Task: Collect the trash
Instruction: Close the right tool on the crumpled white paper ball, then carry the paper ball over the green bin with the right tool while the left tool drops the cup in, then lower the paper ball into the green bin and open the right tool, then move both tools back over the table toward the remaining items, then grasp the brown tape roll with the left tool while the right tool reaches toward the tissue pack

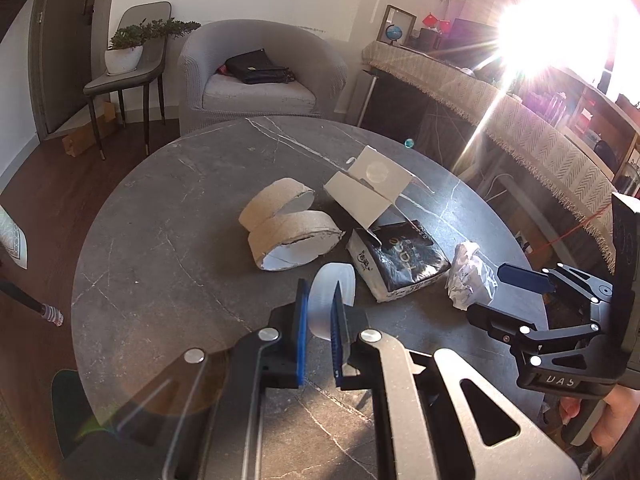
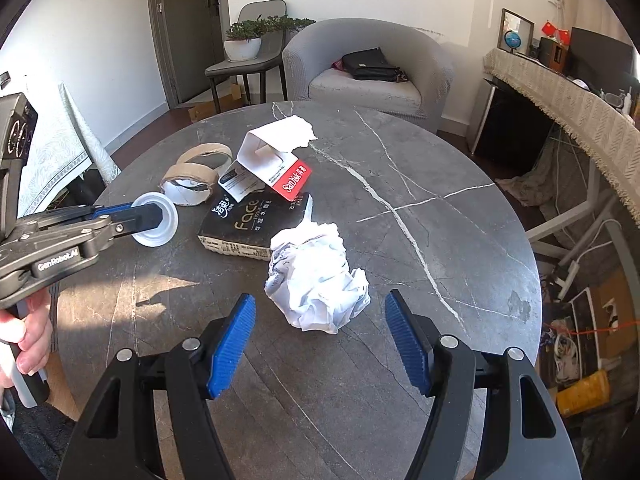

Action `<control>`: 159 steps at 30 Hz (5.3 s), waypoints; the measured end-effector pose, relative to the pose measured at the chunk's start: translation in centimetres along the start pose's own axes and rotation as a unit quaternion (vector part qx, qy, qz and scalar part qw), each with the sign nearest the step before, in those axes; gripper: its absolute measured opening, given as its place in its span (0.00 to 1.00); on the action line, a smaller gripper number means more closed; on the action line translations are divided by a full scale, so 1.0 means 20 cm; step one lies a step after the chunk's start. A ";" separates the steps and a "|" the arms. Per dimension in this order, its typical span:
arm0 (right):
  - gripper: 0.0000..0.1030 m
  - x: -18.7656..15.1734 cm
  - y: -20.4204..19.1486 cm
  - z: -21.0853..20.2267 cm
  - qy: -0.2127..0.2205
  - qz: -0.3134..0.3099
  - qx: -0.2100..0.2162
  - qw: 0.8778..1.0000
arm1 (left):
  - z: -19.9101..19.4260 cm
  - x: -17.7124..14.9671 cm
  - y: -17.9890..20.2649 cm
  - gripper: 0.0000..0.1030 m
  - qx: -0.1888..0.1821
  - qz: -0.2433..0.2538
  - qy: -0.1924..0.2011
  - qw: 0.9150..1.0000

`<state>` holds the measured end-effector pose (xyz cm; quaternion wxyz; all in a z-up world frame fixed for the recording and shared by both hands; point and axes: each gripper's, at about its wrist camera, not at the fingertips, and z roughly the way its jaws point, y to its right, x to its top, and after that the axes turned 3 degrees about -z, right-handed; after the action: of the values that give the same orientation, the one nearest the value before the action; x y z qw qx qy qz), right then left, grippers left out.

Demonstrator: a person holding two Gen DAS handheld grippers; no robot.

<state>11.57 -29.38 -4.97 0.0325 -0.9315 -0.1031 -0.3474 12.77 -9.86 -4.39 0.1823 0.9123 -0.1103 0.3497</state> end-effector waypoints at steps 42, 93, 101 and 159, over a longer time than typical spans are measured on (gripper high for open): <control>0.49 0.42 -0.98 -0.01 0.047 -0.086 0.120 0.988 | -0.45 -0.29 -0.90 0.11 0.109 -0.056 -0.019 0.992; 0.50 0.15 -1.91 0.73 -0.112 -0.179 0.183 0.960 | -0.72 -0.67 -1.55 0.42 0.140 -0.153 -0.028 0.978; 0.50 0.00 -1.99 0.87 -0.152 -0.197 0.190 0.949 | -0.94 -0.45 -1.45 0.30 0.123 -0.136 0.042 0.982; 0.63 0.17 -0.32 0.00 0.037 -0.020 0.054 0.998 | -0.23 0.08 -0.15 0.40 0.028 0.042 0.034 0.998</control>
<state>12.58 -22.49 -2.81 0.0797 -0.9127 -0.1391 -0.3758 12.18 -5.34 -0.80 0.1455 0.8992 -0.1323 0.3910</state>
